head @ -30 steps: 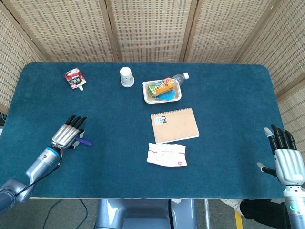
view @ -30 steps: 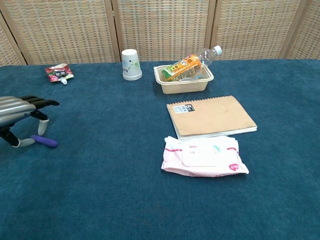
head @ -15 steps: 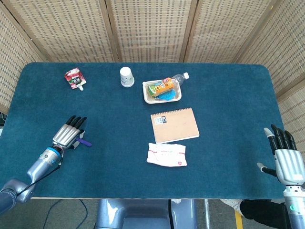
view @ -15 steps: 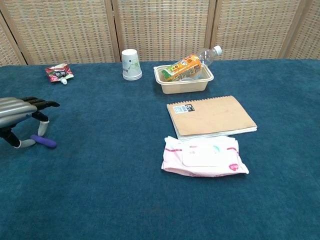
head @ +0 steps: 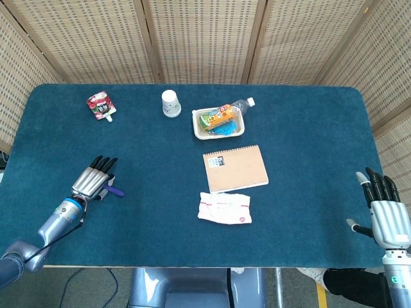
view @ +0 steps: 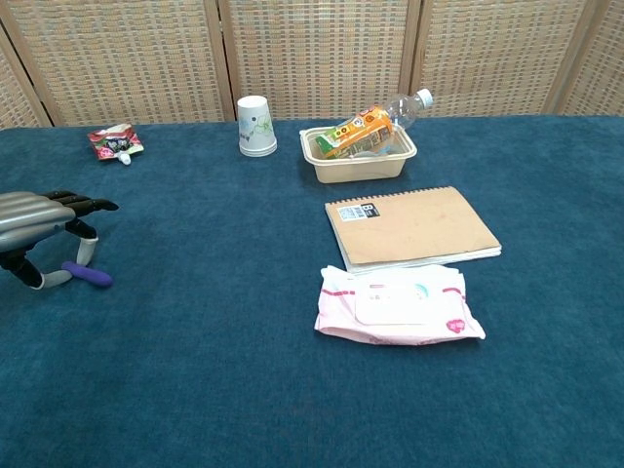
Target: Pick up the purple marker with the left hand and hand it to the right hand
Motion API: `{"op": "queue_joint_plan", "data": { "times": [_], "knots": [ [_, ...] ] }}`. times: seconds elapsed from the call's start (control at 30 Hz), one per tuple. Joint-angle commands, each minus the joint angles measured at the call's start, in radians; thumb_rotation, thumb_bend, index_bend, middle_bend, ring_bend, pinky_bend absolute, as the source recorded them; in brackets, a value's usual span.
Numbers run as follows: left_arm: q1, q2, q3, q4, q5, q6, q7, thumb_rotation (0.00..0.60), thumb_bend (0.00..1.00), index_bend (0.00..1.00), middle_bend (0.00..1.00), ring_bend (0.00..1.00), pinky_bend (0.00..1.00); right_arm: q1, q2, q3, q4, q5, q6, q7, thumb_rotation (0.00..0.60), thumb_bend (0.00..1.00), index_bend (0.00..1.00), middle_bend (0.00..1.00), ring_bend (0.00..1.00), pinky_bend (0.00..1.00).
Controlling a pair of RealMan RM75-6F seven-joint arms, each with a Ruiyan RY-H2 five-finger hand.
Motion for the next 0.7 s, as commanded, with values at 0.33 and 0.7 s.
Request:
{"op": "queue_joint_plan", "data": {
  "times": [0.33,0.7],
  "knots": [
    [0.0,-0.008,0.001,0.007,-0.006,0.0,0.004,0.6,0.42,0.6,0.0,0.0,0.0,0.001,0.002,-0.001,-0.001,0.001,-0.003,0.006,0.6,0.0,0.08,0.0,0.0,0.0],
    [0.003,-0.014,0.0,0.02,-0.01,0.007,0.001,0.6,0.47,0.64,0.0,0.0,0.0,0.001,0.003,-0.002,-0.001,0.0,-0.005,0.007,0.6,0.0,0.08,0.0,0.0,0.0]
  ]
}}
